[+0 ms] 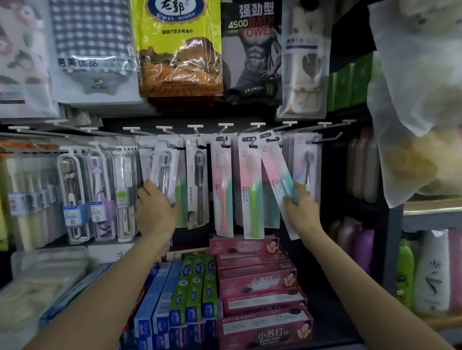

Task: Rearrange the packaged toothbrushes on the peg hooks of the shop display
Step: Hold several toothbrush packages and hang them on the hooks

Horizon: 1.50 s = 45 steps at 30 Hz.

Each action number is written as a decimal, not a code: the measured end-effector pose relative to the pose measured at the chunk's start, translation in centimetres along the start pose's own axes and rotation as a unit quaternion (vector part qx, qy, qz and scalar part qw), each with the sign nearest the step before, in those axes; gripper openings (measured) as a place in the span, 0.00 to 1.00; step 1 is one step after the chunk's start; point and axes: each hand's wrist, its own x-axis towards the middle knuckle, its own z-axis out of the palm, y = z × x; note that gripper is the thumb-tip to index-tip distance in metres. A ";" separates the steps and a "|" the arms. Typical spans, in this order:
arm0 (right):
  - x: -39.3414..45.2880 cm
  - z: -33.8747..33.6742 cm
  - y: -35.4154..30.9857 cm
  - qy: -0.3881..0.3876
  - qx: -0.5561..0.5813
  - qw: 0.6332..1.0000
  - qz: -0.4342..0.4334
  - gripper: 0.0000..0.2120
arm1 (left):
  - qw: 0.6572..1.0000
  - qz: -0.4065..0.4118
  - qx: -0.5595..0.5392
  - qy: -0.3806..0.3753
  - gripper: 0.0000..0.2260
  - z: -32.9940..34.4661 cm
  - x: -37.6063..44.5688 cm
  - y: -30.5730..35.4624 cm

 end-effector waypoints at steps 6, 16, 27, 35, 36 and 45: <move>-0.1 -0.7 1.1 -0.003 0.064 0.997 0.041 0.21 | 1.000 0.000 0.011 0.007 0.24 0.1 0.1 -0.2; -1.6 1.8 0.7 0.076 -0.148 0.970 -0.177 0.21 | 0.999 0.044 0.021 0.020 0.22 0.0 0.3 -1.2; -1.1 15.7 -4.4 -0.192 0.059 0.977 -0.076 0.18 | 0.988 0.130 0.078 0.024 0.28 -1.5 1.8 -3.7; 1.6 22.7 -5.5 -0.143 0.102 0.984 0.005 0.27 | 0.977 0.182 0.112 0.015 0.32 -2.0 3.4 -5.4; 1.9 23.4 -5.7 -0.135 0.099 0.986 0.016 0.29 | 0.976 0.185 0.116 0.014 0.33 -2.1 3.6 -5.5; -0.2 22.0 -6.7 -0.058 0.052 0.996 -0.044 0.24 | 0.971 0.201 0.125 0.007 0.32 -2.2 4.2 -5.9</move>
